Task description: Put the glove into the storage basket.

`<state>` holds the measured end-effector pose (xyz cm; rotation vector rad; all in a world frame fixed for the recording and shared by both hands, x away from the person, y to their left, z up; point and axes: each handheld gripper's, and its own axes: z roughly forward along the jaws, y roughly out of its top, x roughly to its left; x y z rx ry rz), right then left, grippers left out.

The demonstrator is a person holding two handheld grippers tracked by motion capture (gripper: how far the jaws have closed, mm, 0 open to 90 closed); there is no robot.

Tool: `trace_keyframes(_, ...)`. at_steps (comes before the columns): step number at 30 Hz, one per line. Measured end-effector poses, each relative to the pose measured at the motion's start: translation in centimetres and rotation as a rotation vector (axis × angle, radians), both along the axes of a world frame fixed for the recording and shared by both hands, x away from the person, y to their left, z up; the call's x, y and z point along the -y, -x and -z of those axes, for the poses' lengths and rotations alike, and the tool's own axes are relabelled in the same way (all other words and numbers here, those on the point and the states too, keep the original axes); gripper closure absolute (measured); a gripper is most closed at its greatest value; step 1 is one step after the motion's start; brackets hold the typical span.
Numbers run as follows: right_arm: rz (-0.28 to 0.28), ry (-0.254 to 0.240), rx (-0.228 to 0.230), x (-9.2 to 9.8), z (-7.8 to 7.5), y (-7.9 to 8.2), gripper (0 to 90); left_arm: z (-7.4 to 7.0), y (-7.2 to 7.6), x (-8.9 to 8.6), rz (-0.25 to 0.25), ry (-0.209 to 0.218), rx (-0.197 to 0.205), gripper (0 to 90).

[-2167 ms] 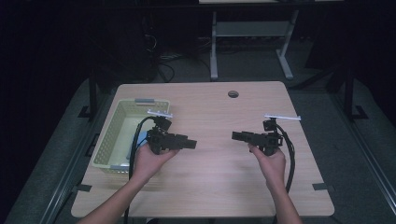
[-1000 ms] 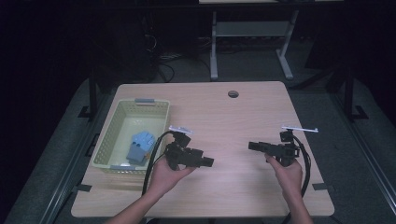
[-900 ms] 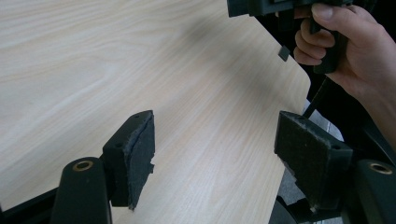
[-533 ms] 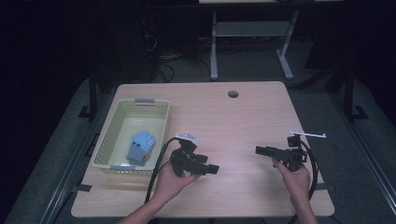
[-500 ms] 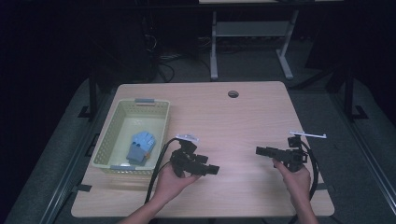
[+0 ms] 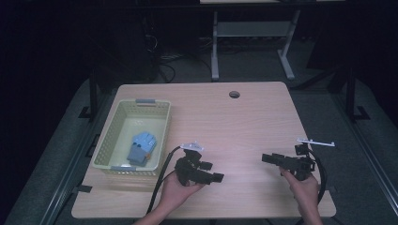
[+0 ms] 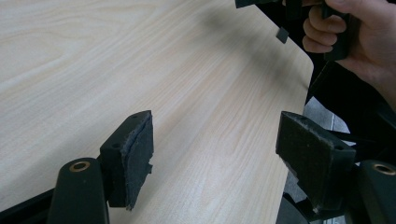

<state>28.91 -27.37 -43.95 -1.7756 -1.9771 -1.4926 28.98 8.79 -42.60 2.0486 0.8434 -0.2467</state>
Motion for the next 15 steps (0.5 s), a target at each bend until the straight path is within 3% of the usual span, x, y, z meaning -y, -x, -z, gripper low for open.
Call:
trace_keyframes(11, -0.014, -0.014, -0.004, 0.2, 0.8, 1.6, 29.1, 0.8, 1.1, -0.3, -0.032, 0.053, 0.03, 27.5)
trace_keyframes(15, -0.012, -0.022, 0.005, 0.4, 1.2, 2.2, 28.7, 1.3, 1.7, -0.3, -0.021, 0.072, 0.036, 27.5)
